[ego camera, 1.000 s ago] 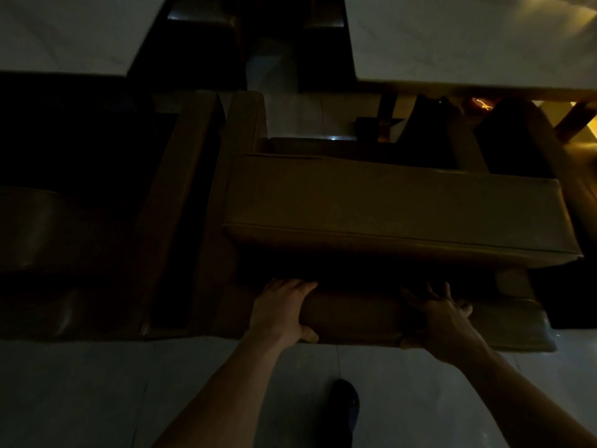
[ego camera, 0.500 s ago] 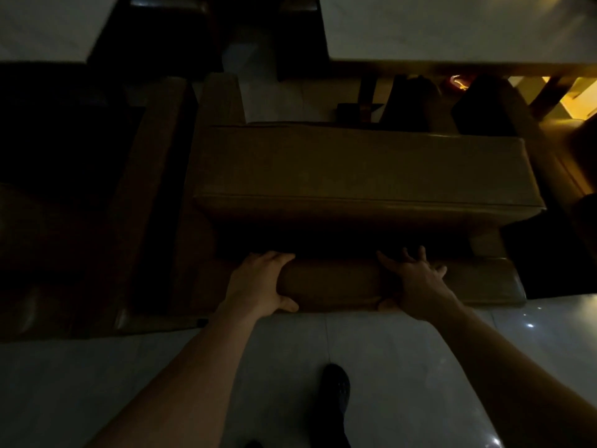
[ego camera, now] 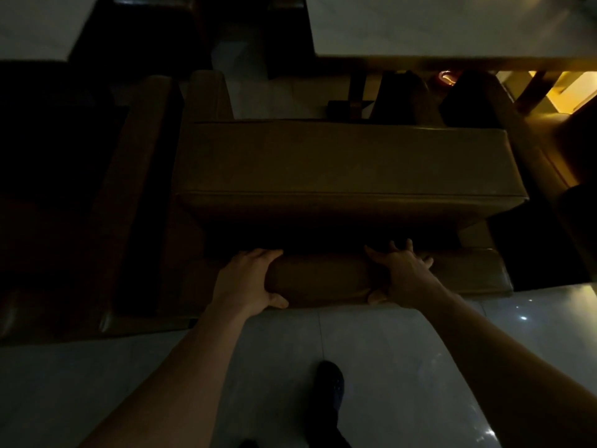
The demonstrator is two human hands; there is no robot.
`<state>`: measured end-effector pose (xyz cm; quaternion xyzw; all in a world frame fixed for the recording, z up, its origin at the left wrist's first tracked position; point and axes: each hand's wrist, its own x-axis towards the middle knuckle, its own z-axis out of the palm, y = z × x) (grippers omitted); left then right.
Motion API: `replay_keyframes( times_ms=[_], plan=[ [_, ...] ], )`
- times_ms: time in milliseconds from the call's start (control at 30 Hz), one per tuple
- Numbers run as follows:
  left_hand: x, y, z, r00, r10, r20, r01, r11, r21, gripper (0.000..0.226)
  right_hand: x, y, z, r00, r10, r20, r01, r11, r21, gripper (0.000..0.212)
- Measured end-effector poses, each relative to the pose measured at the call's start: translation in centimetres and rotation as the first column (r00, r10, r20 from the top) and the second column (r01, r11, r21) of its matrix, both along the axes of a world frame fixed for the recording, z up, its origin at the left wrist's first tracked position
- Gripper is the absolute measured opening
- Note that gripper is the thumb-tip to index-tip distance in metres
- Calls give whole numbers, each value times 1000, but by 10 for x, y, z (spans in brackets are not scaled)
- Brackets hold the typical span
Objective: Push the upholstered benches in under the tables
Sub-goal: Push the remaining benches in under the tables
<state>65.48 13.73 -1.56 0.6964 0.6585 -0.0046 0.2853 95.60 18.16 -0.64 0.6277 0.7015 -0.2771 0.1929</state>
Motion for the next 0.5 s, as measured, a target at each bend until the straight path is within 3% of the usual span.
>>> replay_keyframes(
  times_ms=[333, 500],
  plan=[
    [13, 11, -4, 1000, -15, -10, 14, 999, -29, 106, 15, 10, -4, 1000, 6, 23, -7, 999, 32, 118],
    [13, 9, -3, 1000, -10, -21, 9, 999, -35, 106, 16, 6, -8, 1000, 12, 23, -14, 998, 69, 109]
  ],
)
